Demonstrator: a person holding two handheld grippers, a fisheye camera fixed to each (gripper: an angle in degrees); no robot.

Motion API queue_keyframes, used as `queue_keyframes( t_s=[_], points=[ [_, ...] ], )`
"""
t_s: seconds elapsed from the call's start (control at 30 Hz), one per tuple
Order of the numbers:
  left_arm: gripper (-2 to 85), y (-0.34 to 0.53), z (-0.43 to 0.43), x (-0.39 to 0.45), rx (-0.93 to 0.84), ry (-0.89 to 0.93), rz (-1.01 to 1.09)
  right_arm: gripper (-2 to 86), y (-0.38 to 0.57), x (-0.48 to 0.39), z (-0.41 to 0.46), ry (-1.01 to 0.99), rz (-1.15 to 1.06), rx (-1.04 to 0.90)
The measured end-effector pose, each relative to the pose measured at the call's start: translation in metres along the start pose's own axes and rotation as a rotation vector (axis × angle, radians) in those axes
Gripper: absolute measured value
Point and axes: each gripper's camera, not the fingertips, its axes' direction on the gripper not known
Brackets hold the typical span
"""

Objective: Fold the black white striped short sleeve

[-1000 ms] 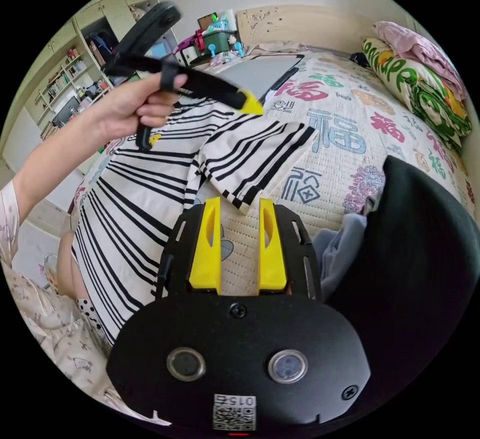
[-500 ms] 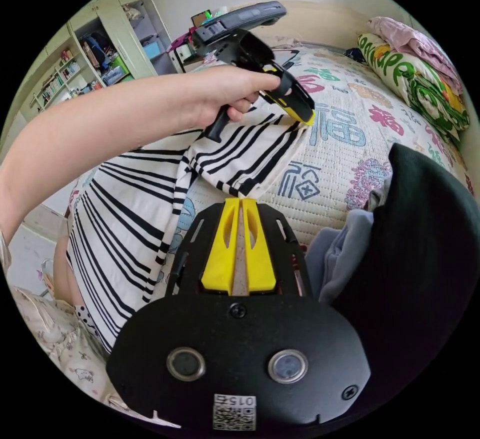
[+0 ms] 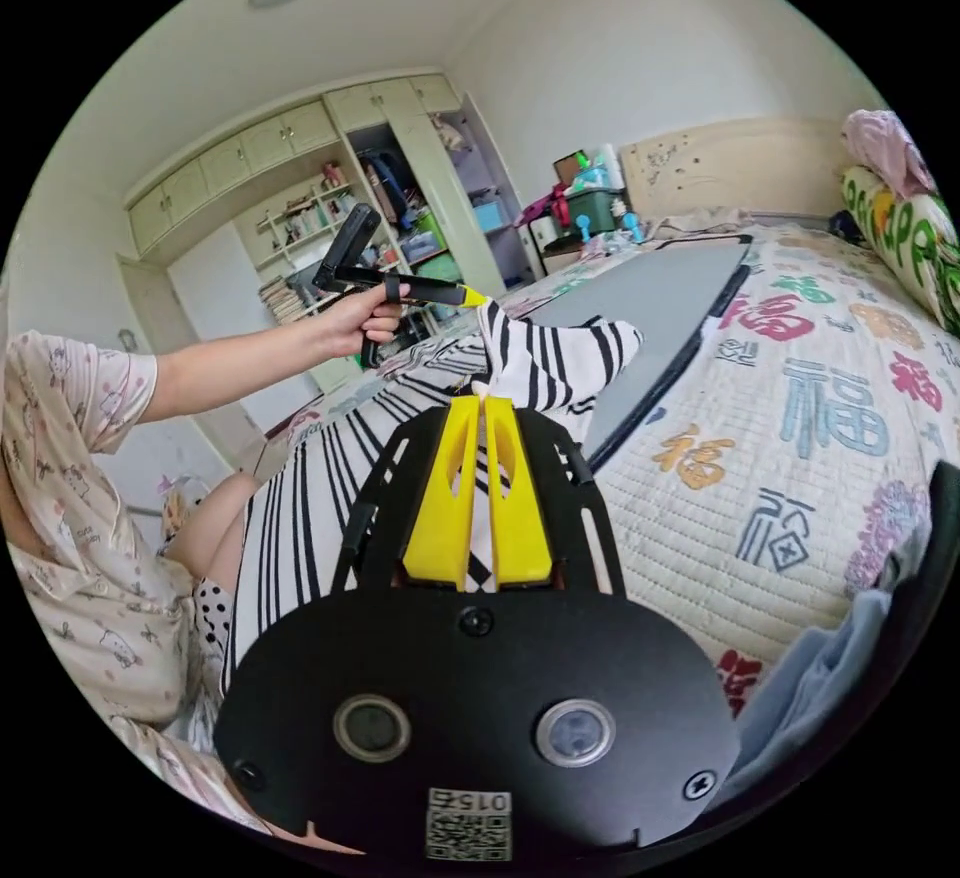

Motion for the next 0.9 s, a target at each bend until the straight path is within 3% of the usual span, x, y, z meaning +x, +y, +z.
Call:
queue_keyframes(
  t_s=[0.2,0.37,0.47,0.63,0.9],
  points=[
    [-0.3,0.081,0.010,-0.039,-0.092,-0.015,-0.130,3.7,0.007,-0.038,0.041,0.064,-0.129,-0.202],
    [2.9,0.100,0.000,-0.043,-0.167,-0.196,-0.130,6.6,0.021,0.000,0.004,0.155,-0.001,-0.087],
    [8.0,0.074,-0.003,-0.033,-0.154,-0.226,-0.084,8.1,0.027,-0.004,0.014,0.221,-0.047,-0.149],
    [8.7,0.000,0.040,0.000,-0.077,-0.100,-0.009,10.8,0.028,-0.027,0.053,0.253,-0.157,-0.262],
    [6.6,-0.064,0.138,0.007,-0.117,-0.006,-0.134,6.6,0.020,-0.018,0.089,0.366,-0.116,-0.332]
  ],
)
